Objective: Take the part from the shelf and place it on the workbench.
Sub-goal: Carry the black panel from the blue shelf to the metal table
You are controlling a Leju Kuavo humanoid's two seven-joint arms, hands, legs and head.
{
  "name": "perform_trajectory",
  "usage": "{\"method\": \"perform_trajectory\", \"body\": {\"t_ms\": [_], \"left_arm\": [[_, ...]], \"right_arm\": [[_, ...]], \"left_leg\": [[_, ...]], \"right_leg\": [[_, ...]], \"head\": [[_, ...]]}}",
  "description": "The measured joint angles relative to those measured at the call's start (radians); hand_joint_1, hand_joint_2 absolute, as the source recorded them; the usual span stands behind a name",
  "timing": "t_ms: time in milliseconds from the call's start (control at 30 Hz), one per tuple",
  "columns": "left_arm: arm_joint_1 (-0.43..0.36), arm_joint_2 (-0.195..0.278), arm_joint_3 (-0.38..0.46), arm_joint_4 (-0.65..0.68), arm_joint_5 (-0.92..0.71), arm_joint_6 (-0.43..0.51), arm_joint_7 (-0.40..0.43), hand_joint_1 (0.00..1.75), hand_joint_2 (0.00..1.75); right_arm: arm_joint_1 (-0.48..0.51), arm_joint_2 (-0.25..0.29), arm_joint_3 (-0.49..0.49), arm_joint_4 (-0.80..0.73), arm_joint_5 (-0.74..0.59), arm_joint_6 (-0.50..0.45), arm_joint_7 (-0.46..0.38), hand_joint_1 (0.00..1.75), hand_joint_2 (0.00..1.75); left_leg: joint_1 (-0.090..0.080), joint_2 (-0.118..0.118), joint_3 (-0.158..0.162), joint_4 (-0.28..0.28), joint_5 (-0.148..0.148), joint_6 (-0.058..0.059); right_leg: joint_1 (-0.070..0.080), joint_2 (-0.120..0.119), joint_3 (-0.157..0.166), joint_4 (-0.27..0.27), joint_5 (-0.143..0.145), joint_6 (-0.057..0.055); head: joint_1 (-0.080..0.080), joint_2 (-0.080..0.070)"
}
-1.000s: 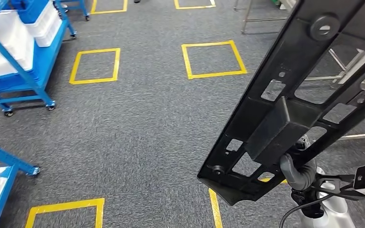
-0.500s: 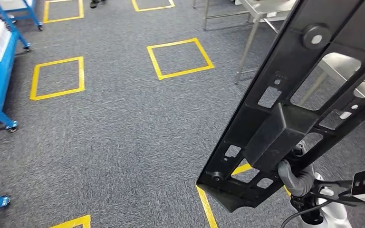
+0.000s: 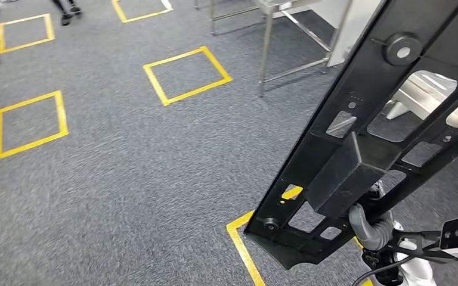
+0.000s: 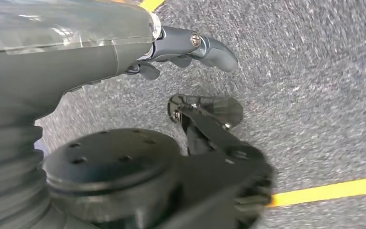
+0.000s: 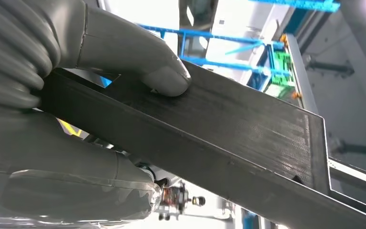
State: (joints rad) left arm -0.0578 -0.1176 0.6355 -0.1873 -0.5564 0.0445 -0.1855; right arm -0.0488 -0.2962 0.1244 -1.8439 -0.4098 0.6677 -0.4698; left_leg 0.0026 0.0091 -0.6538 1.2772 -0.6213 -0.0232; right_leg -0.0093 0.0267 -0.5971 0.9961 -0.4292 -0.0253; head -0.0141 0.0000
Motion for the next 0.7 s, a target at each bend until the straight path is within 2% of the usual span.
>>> {"method": "perform_trajectory", "body": {"t_ms": [33, 67, 100, 133, 167, 233, 300, 333, 367, 433, 467, 500, 533, 567, 600, 667, 700], "left_arm": [[0.001, 0.001, 0.0, 0.0, -0.002, 0.0, -0.002, 0.0, 1.75], [0.001, 0.003, 0.0, 0.0, -0.005, 0.0, -0.003, 0.0, 1.75], [0.001, 0.006, 0.0, 0.0, -0.007, 0.002, -0.003, 0.0, 1.75], [-0.001, 0.01, 0.001, 0.0, -0.008, 0.005, -0.002, 0.0, 1.75], [-0.002, 0.014, 0.002, 0.0, -0.008, 0.008, 0.001, 0.0, 1.75], [-0.004, 0.02, 0.006, 0.0, -0.006, 0.015, 0.009, 0.0, 1.75], [-0.007, 0.023, 0.01, 0.0, -0.002, 0.019, 0.015, 0.0, 1.75], [-0.008, 0.024, 0.013, 0.0, 0.0, 0.02, 0.016, 0.0, 1.75], [-0.008, 0.025, 0.015, 0.0, 0.001, 0.02, 0.016, 0.0, 1.75], [-0.007, 0.025, 0.019, 0.0, 0.001, 0.018, 0.014, 0.0, 1.75], [-0.006, 0.025, 0.019, 0.0, 0.001, 0.016, 0.012, 0.0, 1.75], [-0.004, 0.025, 0.02, 0.0, 0.002, 0.014, 0.01, 0.0, 1.75], [-0.003, 0.025, 0.021, 0.0, 0.002, 0.012, 0.007, 0.0, 1.75], [-0.003, 0.025, 0.021, 0.0, 0.003, 0.009, 0.002, 0.0, 1.75], [-0.004, 0.025, 0.021, 0.0, 0.003, 0.007, -0.003, 0.0, 1.75], [-0.006, 0.025, 0.022, 0.0, 0.003, 0.003, -0.013, 0.0, 1.75], [-0.006, 0.025, 0.023, 0.0, 0.003, 0.002, -0.017, 0.0, 1.75]], "right_arm": [[0.0, 0.002, 0.0, 0.002, -0.001, 0.0, -0.003, 1.75, 1.75], [-0.001, 0.004, 0.0, 0.004, -0.003, 0.0, -0.005, 1.75, 1.75], [-0.004, 0.005, 0.0, 0.008, -0.006, 0.0, -0.008, 1.75, 1.75], [-0.007, 0.006, 0.0, 0.012, -0.01, 0.0, -0.009, 1.75, 1.75], [-0.012, 0.006, 0.0, 0.016, -0.015, 0.0, -0.009, 1.75, 1.75], [-0.02, 0.009, 0.0, 0.025, -0.018, 0.002, -0.01, 1.75, 1.75], [-0.023, 0.01, 0.0, 0.031, -0.015, 0.003, -0.01, 1.75, 1.75], [-0.024, 0.01, 0.0, 0.032, -0.012, 0.003, -0.01, 1.75, 1.75], [-0.027, 0.01, 0.0, 0.033, -0.01, 0.003, -0.011, 1.75, 1.75], [-0.033, 0.011, 0.0, 0.036, -0.005, 0.003, -0.013, 1.75, 1.75], [-0.035, 0.012, 0.0, 0.038, -0.004, 0.004, -0.013, 1.75, 1.75], [-0.036, 0.012, 0.0, 0.041, -0.004, 0.005, -0.014, 1.75, 1.75], [-0.036, 0.013, 0.0, 0.045, -0.003, 0.006, -0.015, 1.75, 1.75], [-0.037, 0.013, 0.0, 0.048, -0.003, 0.007, -0.015, 1.75, 1.75], [-0.039, 0.013, 0.0, 0.051, -0.003, 0.01, -0.016, 1.75, 1.75], [-0.047, 0.013, 0.0, 0.056, -0.004, 0.017, -0.017, 1.75, 1.75], [-0.051, 0.014, 0.001, 0.058, -0.004, 0.019, -0.018, 1.75, 1.75]], "left_leg": [[0.0, -0.001, -0.009, 0.009, 0.011, 0.001], [0.0, -0.003, 0.002, -0.023, 0.04, 0.003], [0.0, -0.011, 0.028, -0.086, 0.08, 0.007], [0.0, -0.034, 0.059, -0.16, 0.116, 0.011], [0.001, -0.054, 0.084, -0.222, 0.14, 0.016], [-0.001, -0.079, 0.107, -0.279, 0.152, 0.024], [-0.001, -0.059, 0.111, -0.287, 0.157, 0.035], [0.0, -0.048, 0.114, -0.294, 0.161, 0.042], [0.002, -0.036, 0.117, -0.3, 0.166, 0.048], [0.0, -0.011, 0.118, -0.307, 0.17, 0.055], [-0.001, 0.002, 0.118, -0.307, 0.169, 0.057], [-0.003, 0.015, 0.118, -0.307, 0.168, 0.057], [-0.003, 0.028, 0.118, -0.306, 0.166, 0.056], [-0.003, 0.041, 0.119, -0.305, 0.164, 0.054], [-0.002, 0.052, 0.12, -0.304, 0.161, 0.051], [-0.005, 0.072, 0.123, -0.296, 0.151, 0.041], [-0.008, 0.08, 0.125, -0.292, 0.146, 0.035]], "right_leg": [[0.001, 0.015, 0.0, 0.001, 0.0, 0.0], [0.001, 0.03, 0.001, 0.002, 0.0, 0.0], [0.001, 0.044, 0.002, 0.003, 0.0, 0.001], [0.002, 0.056, 0.002, 0.004, 0.0, 0.003], [0.002, 0.068, 0.0, 0.007, 0.001, 0.006], [0.0, 0.089, -0.006, 0.008, 0.003, 0.017], [-0.004, 0.106, -0.011, 0.006, 0.007, 0.031], [-0.004, 0.096, -0.016, 0.014, 0.002, 0.036], [-0.002, 0.074, -0.028, 0.037, -0.013, 0.039], [-0.001, 0.013, -0.08, 0.143, -0.072, 0.044], [-0.003, -0.005, -0.115, 0.213, -0.104, 0.047], [-0.006, -0.014, -0.142, 0.268, -0.122, 0.05], [-0.008, -0.019, -0.154, 0.292, -0.122, 0.054], [-0.011, -0.024, -0.144, 0.275, -0.105, 0.056], [-0.013, -0.034, -0.114, 0.219, -0.073, 0.058], [-0.012, -0.082, -0.039, 0.079, -0.022, 0.055], [-0.009, -0.1, -0.016, 0.036, -0.011, 0.05]], "head": [[0.0, 0.0], [0.0, 0.0], [0.0, 0.0], [0.0, 0.0], [0.0, 0.0], [0.0, 0.0], [0.0, 0.0], [0.0, 0.0], [0.0, 0.0], [0.0, 0.0], [0.0, 0.0], [0.0, 0.0], [0.0, 0.0], [0.0, 0.0], [0.0, 0.0], [0.0, 0.0], [0.0, 0.0]]}}
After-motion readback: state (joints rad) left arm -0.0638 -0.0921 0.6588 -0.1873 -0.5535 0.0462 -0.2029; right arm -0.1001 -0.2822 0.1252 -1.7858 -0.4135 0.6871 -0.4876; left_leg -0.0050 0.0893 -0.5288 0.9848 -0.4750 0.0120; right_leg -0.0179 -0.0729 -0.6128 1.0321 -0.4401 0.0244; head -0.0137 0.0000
